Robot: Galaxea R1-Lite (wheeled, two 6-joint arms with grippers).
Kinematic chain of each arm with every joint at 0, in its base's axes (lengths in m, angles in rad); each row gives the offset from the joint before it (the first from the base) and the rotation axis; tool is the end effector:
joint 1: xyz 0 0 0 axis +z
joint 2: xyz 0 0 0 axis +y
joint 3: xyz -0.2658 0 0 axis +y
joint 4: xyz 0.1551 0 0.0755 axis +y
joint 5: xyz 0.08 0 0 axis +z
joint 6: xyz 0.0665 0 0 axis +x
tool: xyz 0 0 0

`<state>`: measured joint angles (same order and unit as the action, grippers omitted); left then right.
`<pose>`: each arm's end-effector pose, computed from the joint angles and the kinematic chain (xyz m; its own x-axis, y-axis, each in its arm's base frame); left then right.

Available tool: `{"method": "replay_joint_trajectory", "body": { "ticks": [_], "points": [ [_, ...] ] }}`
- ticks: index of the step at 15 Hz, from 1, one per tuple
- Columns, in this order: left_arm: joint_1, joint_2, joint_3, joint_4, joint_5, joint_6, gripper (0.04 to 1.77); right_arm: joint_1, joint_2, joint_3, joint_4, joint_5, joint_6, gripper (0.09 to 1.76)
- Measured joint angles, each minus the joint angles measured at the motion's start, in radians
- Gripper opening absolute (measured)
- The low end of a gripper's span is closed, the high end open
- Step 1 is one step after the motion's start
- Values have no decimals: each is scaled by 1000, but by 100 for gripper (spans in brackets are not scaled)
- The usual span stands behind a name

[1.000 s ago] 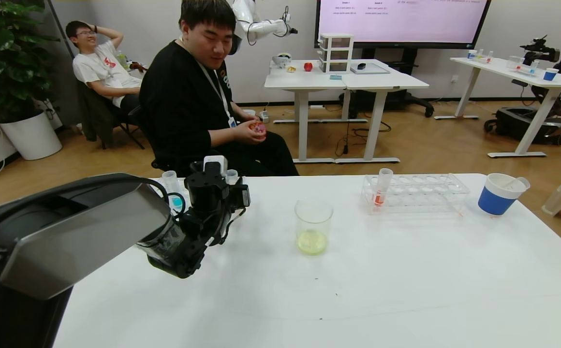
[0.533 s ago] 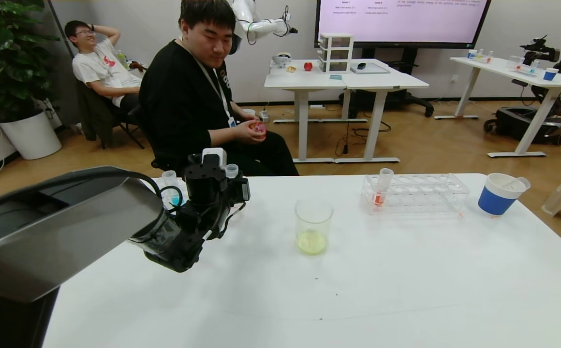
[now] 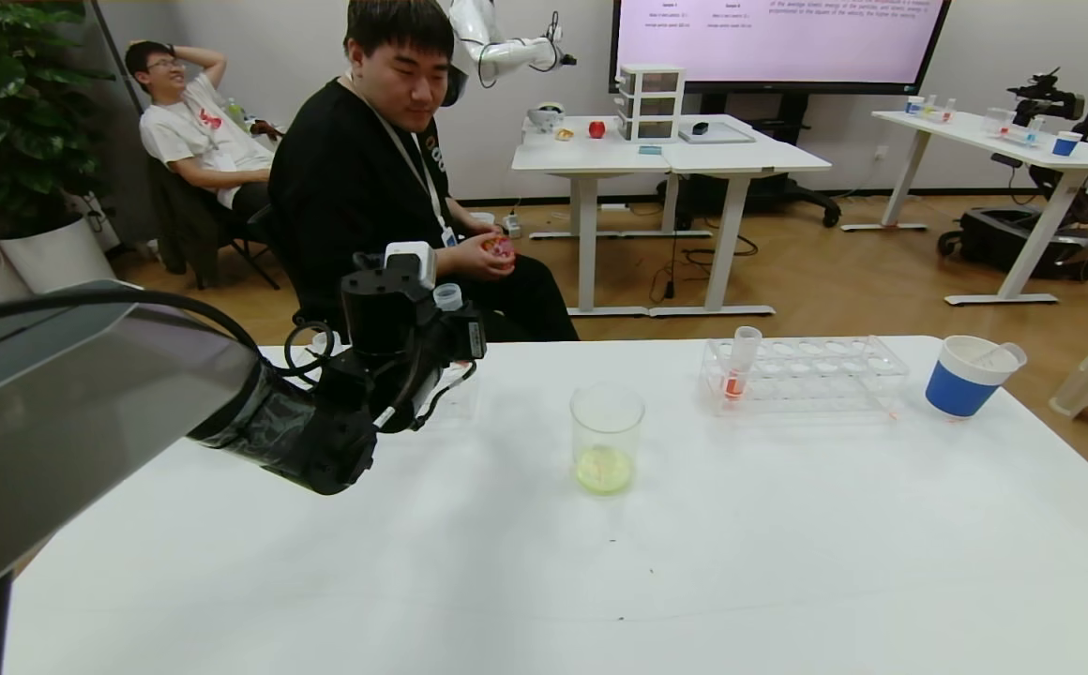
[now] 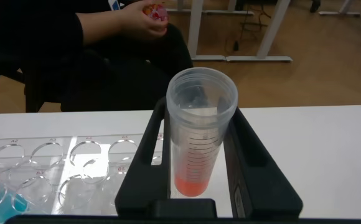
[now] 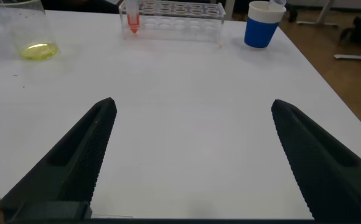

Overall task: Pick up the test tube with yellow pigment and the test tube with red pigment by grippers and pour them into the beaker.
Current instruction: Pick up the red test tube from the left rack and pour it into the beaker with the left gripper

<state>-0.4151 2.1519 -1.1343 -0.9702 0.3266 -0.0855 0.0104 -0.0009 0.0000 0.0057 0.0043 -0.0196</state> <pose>0.4062 -0.1557 0.1231 0.9951 -0.0880 -0.0449 0.0847 0.9939 -0.0702 0.0357 0.0007 0.0747 0.9999 0.0147 -0.0048 -0.0148 0.9997 -0.0196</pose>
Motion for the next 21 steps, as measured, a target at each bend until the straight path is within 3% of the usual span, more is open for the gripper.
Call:
{"method": "replay_joint_trajectory", "body": {
  "ticks": [3, 6, 8, 10, 13, 16, 18, 21],
  "points": [
    [-3, -31, -5, 33, -9, 11, 51, 0, 0, 0, 0, 0, 0, 174],
    [-11, -74, -41, 144, -119, 20, 51, 0, 0, 0, 0, 0, 0, 174],
    [-12, -102, -63, 179, -260, 27, 51, 0, 0, 0, 0, 0, 0, 174],
    [-12, -123, -68, 175, -399, 139, 51, 0, 0, 0, 0, 0, 0, 174],
    [-20, -131, -37, 41, -625, 277, 51, 0, 0, 0, 0, 0, 0, 174],
    [-59, -131, 50, -48, -791, 405, 51, 0, 0, 0, 0, 0, 0, 174],
    [-77, -124, 95, -84, -840, 503, 51, 0, 0, 0, 0, 0, 0, 174],
    [-103, -93, 113, -127, -846, 643, 51, 0, 0, 0, 0, 0, 0, 174]
  ]
}}
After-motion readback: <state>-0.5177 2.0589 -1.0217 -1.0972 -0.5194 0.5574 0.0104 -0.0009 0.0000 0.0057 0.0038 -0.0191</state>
